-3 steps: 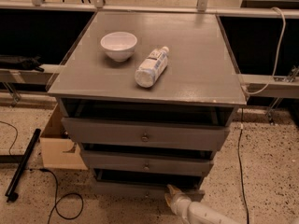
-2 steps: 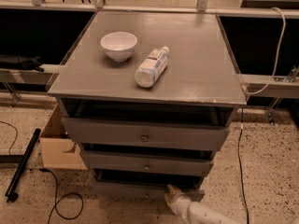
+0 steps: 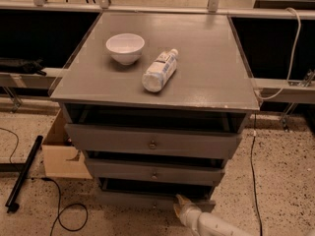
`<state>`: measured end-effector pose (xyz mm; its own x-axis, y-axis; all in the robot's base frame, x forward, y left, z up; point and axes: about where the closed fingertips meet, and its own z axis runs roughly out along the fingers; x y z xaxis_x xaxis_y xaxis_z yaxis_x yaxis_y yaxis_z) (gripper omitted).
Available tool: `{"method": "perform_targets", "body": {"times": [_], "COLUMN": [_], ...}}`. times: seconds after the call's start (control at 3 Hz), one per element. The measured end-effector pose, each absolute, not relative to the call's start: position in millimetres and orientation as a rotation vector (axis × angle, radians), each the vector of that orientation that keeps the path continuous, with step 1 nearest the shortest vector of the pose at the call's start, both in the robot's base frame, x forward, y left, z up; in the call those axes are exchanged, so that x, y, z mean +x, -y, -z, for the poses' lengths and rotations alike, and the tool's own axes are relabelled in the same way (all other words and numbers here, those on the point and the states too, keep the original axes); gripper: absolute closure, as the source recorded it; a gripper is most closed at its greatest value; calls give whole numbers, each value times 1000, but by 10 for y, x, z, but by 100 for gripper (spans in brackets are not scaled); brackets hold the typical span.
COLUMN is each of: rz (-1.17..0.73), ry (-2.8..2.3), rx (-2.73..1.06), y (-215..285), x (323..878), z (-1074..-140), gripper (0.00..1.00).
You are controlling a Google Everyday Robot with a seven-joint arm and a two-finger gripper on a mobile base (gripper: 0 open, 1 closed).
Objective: Open bottom drawer
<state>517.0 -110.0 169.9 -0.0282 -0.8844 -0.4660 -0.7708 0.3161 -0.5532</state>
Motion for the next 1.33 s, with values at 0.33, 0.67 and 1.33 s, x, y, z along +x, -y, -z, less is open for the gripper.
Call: {"method": "perform_targets", "body": {"times": [0.33,0.67,1.33], "rz": [187,187,186], "ry": [-1816,-1816,-1816], "rx": [-1477,-1477,-1478], "y": [1100,1100,1095], "x": [5170,5170,5172], "z": [-1699,-1699,-1697], "gripper": [38,16,0]}}
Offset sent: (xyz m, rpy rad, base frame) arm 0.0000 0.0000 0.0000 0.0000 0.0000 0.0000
